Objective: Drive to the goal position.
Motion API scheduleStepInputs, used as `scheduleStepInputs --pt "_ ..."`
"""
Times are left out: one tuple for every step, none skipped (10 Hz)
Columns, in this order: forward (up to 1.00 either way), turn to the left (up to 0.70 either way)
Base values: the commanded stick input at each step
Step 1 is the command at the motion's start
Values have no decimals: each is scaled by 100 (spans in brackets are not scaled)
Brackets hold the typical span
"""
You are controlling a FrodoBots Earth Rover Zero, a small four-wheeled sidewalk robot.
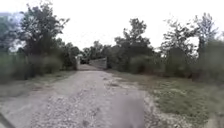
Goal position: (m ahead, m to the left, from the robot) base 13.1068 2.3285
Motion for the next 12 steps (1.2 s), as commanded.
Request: scheduleStepInputs --pt "100 0" --pt "100 0" --pt "100 0" --pt "100 0" --pt "100 0" --pt "100 0" --pt "100 0" --pt "100 0" --pt "100 0" --pt "100 0" --pt "100 0" --pt "100 0"
